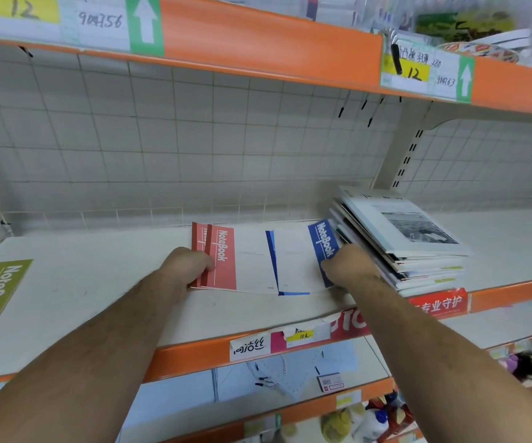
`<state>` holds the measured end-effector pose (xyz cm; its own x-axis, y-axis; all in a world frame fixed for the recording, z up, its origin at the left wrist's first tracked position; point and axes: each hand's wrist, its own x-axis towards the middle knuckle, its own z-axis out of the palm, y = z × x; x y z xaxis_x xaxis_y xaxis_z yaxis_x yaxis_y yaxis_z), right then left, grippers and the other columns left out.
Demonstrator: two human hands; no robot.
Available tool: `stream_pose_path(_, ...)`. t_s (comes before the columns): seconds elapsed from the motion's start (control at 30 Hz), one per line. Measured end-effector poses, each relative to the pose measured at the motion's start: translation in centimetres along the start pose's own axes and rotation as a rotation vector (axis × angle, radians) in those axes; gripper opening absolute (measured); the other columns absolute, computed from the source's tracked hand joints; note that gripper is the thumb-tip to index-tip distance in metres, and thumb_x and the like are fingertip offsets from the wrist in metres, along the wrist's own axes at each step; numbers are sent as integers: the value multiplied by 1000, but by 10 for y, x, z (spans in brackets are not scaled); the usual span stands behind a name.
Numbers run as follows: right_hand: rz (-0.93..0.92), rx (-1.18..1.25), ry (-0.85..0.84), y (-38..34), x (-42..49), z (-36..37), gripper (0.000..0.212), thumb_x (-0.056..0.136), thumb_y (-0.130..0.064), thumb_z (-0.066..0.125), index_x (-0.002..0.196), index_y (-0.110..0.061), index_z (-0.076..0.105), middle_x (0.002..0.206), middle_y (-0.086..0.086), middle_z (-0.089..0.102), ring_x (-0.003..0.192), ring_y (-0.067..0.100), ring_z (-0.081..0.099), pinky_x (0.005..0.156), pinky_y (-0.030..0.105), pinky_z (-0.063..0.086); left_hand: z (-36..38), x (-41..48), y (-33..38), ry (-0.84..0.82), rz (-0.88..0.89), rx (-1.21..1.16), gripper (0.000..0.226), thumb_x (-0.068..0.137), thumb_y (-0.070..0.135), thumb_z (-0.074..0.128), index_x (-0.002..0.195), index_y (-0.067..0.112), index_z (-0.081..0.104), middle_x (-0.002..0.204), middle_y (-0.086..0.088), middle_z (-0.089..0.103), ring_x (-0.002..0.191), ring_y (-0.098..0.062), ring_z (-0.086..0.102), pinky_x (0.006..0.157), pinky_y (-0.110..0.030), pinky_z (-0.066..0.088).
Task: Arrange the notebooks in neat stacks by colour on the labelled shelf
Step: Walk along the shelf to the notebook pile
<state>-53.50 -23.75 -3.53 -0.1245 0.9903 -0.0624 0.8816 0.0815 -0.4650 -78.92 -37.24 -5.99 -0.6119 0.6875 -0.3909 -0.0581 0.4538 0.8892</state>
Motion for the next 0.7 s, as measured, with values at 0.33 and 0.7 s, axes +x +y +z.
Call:
stream_pose_path(0.33, 65, -57, -162, -5, 2, 0, 36, 84, -21, 77, 101, -9, 48, 100, 8, 58, 87, 23, 58, 69, 30, 47, -1, 5, -2, -11, -3, -10, 24, 87, 1, 62, 110, 3, 60, 98, -14, 71, 86, -31, 71, 84, -40, 58)
stream_pose_path(0.7, -10, 15, 20, -11, 2, 1, 28, 92, -12, 59, 118, -2, 54, 117, 16, 64, 105, 33, 63, 68, 31, 44, -2, 5, -1, -38, -3, -44, 22, 87, -2, 60, 109, 2, 60, 100, -15, 71, 87, -32, 71, 86, -42, 58)
